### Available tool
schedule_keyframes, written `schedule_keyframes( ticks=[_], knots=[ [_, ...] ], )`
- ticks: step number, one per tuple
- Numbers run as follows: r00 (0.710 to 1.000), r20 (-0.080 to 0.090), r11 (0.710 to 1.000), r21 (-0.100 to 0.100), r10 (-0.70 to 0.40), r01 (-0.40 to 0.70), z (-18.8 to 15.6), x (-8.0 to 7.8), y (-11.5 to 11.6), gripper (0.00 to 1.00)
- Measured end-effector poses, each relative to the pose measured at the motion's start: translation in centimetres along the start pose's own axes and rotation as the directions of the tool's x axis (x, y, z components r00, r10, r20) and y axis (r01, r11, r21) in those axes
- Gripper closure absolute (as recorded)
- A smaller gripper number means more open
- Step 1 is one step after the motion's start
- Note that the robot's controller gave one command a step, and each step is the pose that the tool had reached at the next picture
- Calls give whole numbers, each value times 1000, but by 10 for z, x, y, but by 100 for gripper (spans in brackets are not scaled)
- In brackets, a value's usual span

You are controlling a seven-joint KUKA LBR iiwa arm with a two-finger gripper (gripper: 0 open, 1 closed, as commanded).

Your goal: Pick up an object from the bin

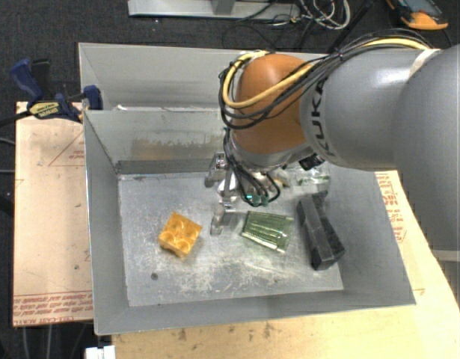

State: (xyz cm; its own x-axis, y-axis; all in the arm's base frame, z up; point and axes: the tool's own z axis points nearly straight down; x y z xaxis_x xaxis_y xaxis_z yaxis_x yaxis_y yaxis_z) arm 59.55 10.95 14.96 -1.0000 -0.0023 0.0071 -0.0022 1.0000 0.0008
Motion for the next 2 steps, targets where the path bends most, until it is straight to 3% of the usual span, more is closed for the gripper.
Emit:
schedule_keyframes(
  ticks=[2],
  knots=[
    [1000, 7, 1000, -1, 1, -1, -4, -2, 0, 0]
  ],
)
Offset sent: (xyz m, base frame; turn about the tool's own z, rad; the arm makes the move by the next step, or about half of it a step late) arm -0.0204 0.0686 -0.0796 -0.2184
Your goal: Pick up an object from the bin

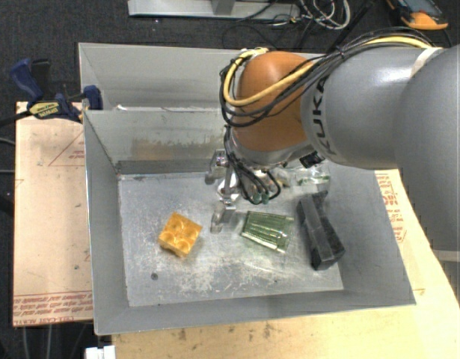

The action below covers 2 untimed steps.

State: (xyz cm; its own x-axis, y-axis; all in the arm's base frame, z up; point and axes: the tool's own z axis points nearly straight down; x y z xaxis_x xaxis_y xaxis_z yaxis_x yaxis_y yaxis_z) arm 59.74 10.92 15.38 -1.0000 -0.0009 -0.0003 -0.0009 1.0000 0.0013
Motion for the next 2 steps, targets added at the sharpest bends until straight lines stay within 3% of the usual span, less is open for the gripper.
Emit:
schedule_keyframes(
  ticks=[1, 2],
  knots=[
    [998, -8, 998, 2, -60, 60, -42, 21, 17, 0],
    [981, 13, 981, 0, -194, 194, -21, 17, 28, 0]
  ],
)
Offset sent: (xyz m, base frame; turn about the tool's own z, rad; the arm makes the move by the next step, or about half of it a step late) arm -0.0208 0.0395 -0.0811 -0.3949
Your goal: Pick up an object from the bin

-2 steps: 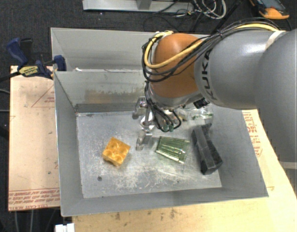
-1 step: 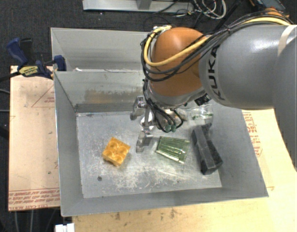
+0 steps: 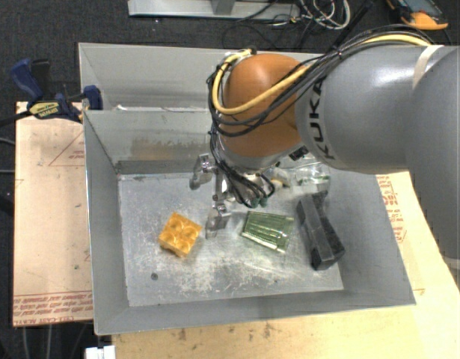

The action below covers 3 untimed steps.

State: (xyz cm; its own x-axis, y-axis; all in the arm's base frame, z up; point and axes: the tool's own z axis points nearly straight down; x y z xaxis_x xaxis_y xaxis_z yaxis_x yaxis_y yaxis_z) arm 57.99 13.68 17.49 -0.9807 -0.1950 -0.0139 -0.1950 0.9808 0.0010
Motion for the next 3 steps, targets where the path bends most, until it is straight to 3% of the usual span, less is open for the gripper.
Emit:
schedule_keyframes(
  ticks=[1, 2, 3],
  knots=[
    [972, -13, 972, -3, -235, 235, 41, -4, 5, 0],
    [968, -14, 968, 0, -249, 249, 97, -8, 14, 100],
    [968, -14, 969, -1, -249, 249, 98, -8, 14, 100]
  ],
)
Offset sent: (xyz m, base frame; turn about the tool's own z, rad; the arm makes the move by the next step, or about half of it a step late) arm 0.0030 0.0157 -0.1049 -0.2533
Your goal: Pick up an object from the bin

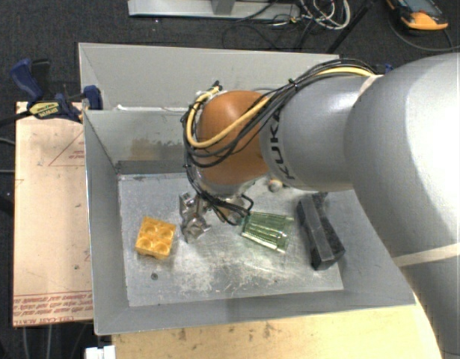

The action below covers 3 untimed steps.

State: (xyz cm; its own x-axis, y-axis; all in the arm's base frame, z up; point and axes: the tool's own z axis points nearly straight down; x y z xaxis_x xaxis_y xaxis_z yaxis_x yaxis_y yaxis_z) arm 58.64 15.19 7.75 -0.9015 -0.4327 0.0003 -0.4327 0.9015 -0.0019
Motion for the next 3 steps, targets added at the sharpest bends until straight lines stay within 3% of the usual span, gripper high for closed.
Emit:
schedule_keyframes(
  ticks=[1, 2, 3],
  knots=[
    [970, 9, 970, 1, -241, 241, -143, 40, 14, 100],
    [971, 4, 971, -3, -240, 240, -140, 41, 14, 0],
    [971, 4, 971, -3, -240, 240, -140, 41, 14, 0]
  ],
)
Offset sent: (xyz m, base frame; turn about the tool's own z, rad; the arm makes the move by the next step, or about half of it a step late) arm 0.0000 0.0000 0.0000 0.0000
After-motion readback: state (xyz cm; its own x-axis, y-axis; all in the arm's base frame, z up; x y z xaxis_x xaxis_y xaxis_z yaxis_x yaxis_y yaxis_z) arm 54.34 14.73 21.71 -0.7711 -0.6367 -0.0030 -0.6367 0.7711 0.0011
